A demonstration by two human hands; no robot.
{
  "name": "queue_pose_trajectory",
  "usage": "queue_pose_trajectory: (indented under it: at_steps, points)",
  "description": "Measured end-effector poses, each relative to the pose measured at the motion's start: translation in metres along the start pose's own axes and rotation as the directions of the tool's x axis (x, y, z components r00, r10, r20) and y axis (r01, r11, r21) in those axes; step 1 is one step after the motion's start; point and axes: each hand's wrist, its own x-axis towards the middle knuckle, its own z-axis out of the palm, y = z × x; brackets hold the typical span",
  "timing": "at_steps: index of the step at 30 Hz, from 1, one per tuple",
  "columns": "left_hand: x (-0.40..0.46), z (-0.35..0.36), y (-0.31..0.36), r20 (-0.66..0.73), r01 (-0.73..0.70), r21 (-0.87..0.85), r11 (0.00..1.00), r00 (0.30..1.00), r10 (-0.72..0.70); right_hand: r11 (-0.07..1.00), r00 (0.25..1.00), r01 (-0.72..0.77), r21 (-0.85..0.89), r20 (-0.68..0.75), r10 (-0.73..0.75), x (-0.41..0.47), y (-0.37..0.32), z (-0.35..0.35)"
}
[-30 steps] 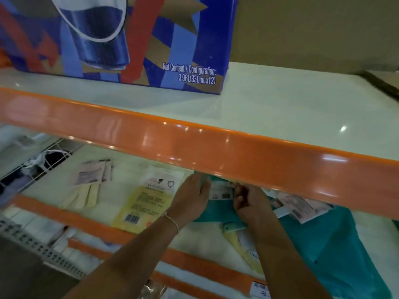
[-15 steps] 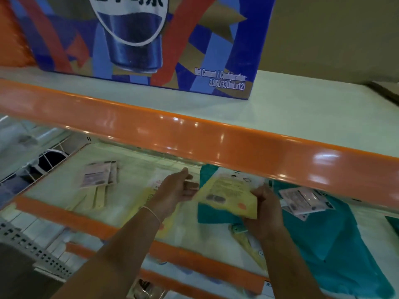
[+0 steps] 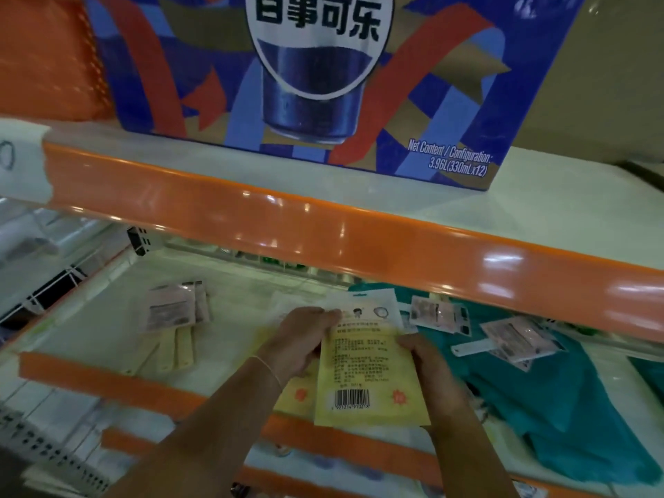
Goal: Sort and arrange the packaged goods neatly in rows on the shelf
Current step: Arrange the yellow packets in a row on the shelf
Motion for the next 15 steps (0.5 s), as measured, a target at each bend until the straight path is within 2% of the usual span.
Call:
queue_pose_trajectory:
  at_steps: [5,7,9,12,15]
  points:
    - [0.006,-0.022,-0.013,-0.107,-0.060,0.169,0.984,0.991,0.078,0.945,0.991,0.030,-0.324,-0.116,-0.071,0.008,0.031,0.019]
    - [0.003,-0.028,-0.018,-0.102,-0.066,0.219,0.974,0.991,0.090,0.919,0.980,0.030,-0.394,-0.171,-0.105,0.010,0.041,0.028]
    - [0.001,-0.036,-0.022,-0.124,-0.120,0.347,0.930,0.977,0.172,0.914,0.964,0.032,-0.404,-0.230,-0.135,0.013,0.050,0.034]
    - [0.004,-0.057,-0.024,-0.202,-0.192,0.585,0.788,0.906,0.371,0.922,0.940,0.041,-0.386,-0.297,-0.166,0.017,0.053,0.042]
    - [0.012,-0.080,-0.032,-0.270,-0.255,0.637,0.728,0.810,0.520,0.914,0.927,0.025,-0.404,-0.334,-0.173,0.023,0.051,0.046]
